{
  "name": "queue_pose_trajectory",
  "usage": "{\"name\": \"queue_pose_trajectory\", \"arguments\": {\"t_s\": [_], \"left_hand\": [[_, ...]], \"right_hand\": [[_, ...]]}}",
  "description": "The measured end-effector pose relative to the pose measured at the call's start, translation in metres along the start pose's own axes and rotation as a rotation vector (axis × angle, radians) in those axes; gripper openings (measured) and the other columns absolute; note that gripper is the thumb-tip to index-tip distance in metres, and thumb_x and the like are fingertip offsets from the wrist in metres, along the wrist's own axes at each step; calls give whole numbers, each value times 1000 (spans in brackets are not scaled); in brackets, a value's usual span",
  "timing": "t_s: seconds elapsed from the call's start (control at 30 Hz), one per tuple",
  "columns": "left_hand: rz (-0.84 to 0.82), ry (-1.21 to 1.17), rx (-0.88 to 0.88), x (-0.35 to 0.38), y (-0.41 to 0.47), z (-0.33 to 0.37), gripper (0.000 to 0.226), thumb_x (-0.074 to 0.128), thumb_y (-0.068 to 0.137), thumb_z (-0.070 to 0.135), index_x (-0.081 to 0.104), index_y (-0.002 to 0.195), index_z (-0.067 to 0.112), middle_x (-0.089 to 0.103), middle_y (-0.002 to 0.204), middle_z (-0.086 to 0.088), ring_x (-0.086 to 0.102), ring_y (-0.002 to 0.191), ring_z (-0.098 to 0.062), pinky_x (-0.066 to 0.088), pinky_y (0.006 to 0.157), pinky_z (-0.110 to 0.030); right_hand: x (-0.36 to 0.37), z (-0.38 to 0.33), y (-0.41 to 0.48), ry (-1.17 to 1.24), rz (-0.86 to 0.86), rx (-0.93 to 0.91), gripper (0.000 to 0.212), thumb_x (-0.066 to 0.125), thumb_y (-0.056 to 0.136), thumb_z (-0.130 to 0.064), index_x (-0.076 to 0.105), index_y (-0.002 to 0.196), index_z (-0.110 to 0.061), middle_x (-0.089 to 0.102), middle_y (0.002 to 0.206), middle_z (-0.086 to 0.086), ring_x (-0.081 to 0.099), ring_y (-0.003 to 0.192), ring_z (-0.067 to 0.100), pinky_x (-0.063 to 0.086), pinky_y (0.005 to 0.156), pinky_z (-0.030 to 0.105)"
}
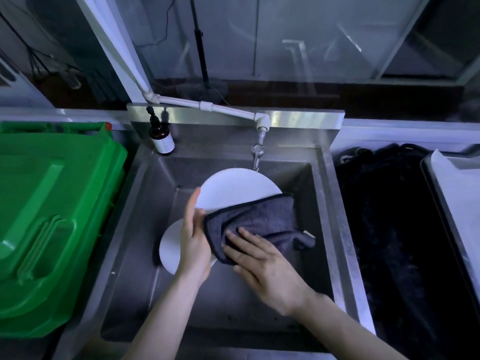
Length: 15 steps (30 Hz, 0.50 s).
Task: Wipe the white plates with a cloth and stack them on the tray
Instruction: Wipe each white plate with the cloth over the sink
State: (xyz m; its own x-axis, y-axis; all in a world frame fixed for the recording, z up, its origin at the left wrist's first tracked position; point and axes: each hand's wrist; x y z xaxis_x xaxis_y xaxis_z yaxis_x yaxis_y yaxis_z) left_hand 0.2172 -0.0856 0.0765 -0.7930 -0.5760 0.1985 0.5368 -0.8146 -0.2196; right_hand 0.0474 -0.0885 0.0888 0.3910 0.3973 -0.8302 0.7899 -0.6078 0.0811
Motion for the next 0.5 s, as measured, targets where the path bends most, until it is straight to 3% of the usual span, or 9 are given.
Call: {"name": "queue_pose_trajectory", "arguments": {"t_s": [0.03,0.1,0.2,0.33,0.4,0.5], "left_hand": [[-25,-44,-11,-3,0,1,40,58,92,44,59,132,47,69,126,16,65,117,-5,53,87,-18],[-81,15,33,-6,-1,7,43,58,97,34,53,140,34,68,131,16,63,121,-4,52,93,-16],[-87,151,112,-8,1,20,43,39,109,15,52,134,47,61,136,27,52,133,-2,41,112,-21],[-55,189,153,-12,7,43,41,38,101,34,55,128,59,51,141,35,42,136,6,31,118,-32],[-43,154,130,-16,11,50,40,38,99,38,56,127,61,52,142,32,42,140,0,31,120,-41],[-27,118,101,-14,16,54,40,39,105,32,58,123,62,56,143,23,47,137,-4,34,120,-47]], "right_hand": [[2,-3,4,-11,-27,-15,48,32,104,-40,44,147,-24,25,160,-8,13,151,15,14,122,36],[-1,-6,20,-54,-46,-17,50,31,105,-40,32,152,-26,11,162,-11,1,151,10,5,123,33],[-15,-2,46,-106,58,59,51,35,104,-37,28,153,-25,10,162,-9,2,151,12,9,122,33],[-37,12,57,-137,206,296,50,33,105,-36,25,154,-27,10,161,-12,4,151,9,10,122,37],[-40,13,43,-145,157,246,49,29,106,-39,27,153,-27,11,161,-13,4,151,9,12,121,40],[-26,-9,21,-162,11,2,51,22,105,-43,29,153,-28,11,162,-14,2,151,9,8,122,40]]}}
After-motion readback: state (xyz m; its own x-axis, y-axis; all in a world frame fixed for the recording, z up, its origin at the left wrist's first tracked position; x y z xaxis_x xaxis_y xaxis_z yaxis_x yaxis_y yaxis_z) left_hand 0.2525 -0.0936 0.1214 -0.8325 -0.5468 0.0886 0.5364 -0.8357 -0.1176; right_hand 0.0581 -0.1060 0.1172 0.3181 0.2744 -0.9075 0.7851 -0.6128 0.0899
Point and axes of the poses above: each hand's wrist, its own y-axis towards the middle knuckle, its own x-axis out of the palm, z = x × y
